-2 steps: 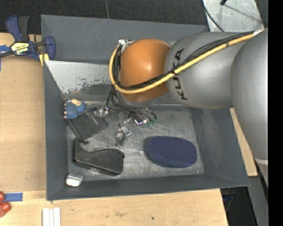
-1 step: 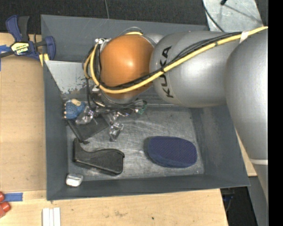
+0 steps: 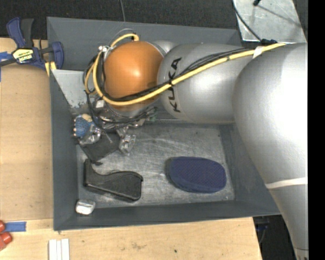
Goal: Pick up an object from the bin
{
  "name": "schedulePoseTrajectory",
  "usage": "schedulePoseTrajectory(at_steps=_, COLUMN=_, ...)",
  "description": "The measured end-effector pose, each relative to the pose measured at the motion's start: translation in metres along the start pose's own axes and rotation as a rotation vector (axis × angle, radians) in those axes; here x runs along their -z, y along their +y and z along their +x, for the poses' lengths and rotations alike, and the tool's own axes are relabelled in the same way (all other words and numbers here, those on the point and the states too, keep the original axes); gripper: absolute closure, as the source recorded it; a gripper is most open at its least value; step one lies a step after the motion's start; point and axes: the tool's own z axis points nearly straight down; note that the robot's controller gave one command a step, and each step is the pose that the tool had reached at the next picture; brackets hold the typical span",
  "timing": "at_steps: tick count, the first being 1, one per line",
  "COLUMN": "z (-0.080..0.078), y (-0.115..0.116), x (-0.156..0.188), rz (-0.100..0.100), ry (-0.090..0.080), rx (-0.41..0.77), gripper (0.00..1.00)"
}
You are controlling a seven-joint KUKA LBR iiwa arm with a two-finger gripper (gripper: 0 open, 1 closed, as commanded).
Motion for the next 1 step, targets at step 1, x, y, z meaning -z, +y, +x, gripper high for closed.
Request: schedulePoseTrajectory(at_steps=1, z=-0.0005, y=-0.0017, x=0.002, rz=-0.001, ry=-0.001, rx=-0.004, gripper=0.0)
